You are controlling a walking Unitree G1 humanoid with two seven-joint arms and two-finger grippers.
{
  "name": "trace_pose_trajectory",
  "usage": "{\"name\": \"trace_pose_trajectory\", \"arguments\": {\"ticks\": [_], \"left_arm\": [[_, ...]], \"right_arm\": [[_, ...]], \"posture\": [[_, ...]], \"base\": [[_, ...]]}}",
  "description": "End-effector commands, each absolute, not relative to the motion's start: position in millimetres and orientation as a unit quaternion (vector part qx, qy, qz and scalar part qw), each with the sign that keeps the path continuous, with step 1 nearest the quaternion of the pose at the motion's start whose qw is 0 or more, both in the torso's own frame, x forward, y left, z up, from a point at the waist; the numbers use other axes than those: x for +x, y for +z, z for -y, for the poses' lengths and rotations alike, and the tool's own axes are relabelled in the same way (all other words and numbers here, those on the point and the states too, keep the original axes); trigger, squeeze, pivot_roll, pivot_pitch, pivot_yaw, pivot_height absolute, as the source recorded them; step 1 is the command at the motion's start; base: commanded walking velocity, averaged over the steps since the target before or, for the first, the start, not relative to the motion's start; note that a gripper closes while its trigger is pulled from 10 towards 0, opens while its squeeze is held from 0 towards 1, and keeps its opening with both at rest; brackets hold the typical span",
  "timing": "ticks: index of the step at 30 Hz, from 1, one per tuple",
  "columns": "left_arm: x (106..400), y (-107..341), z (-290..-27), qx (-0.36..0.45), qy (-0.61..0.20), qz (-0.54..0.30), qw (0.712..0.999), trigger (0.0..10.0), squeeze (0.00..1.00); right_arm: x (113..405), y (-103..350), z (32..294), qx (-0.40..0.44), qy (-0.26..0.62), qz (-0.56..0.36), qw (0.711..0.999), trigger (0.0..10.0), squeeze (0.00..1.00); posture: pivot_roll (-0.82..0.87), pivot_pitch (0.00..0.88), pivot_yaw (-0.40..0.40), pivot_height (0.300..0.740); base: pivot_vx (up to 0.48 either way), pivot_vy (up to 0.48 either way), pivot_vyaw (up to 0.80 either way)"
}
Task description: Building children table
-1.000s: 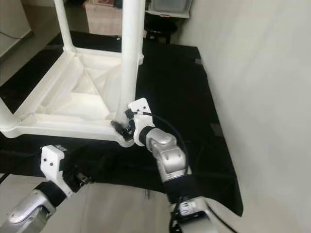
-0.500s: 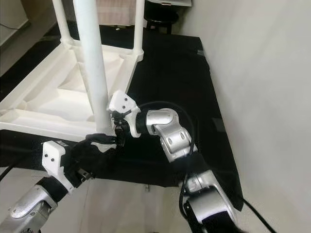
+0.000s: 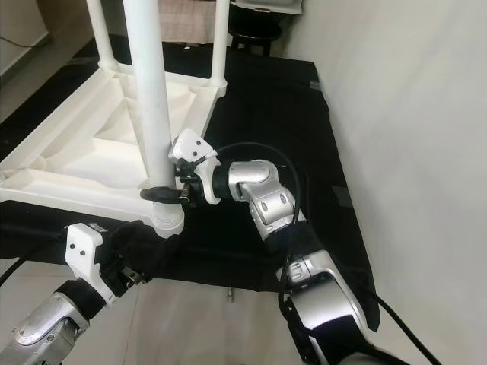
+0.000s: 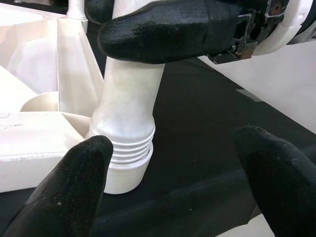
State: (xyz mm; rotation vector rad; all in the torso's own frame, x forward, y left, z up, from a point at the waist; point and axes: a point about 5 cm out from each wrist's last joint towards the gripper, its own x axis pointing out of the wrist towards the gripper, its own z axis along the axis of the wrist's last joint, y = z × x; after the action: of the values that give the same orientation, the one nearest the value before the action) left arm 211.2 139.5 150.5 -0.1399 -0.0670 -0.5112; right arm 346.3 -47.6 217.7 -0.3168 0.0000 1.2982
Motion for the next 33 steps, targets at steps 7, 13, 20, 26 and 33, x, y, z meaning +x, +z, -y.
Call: {"name": "trace_pose_trajectory", "arguments": {"ticks": [7,13,20,26,33], "left_arm": [[209,150,-138,-0.077,-0.257,0.031,0.963,10.0,0.00],[210,150,-139,-0.078,-0.257,0.031,0.963,10.0,0.00],[213,149,-140,-0.077,-0.257,0.032,0.963,10.0,0.00],[214,149,-139,-0.077,-0.254,0.034,0.963,10.0,0.00],[214,149,-138,-0.079,-0.255,0.035,0.963,10.0,0.00]], "right_arm": [[367,182,104,-0.089,0.223,-0.082,0.967,0.0,0.00],[348,163,113,-0.093,0.159,-0.103,0.977,0.0,0.00],[340,162,85,-0.094,0.237,-0.106,0.961,4.5,0.00],[339,191,53,-0.038,0.398,-0.061,0.915,10.0,1.00],[341,217,46,-0.074,0.484,-0.003,0.872,10.0,0.46]], "posture": [[0.00,0.123,-0.121,0.740],[-0.02,0.119,-0.111,0.740],[-0.01,0.111,-0.119,0.740],[-0.01,0.108,-0.121,0.740],[0.00,0.109,-0.124,0.740]], "base": [[0.000,0.000,0.00],[0.000,0.000,0.00],[0.000,0.000,0.00],[0.000,0.000,0.00],[0.000,0.000,0.00]]}}
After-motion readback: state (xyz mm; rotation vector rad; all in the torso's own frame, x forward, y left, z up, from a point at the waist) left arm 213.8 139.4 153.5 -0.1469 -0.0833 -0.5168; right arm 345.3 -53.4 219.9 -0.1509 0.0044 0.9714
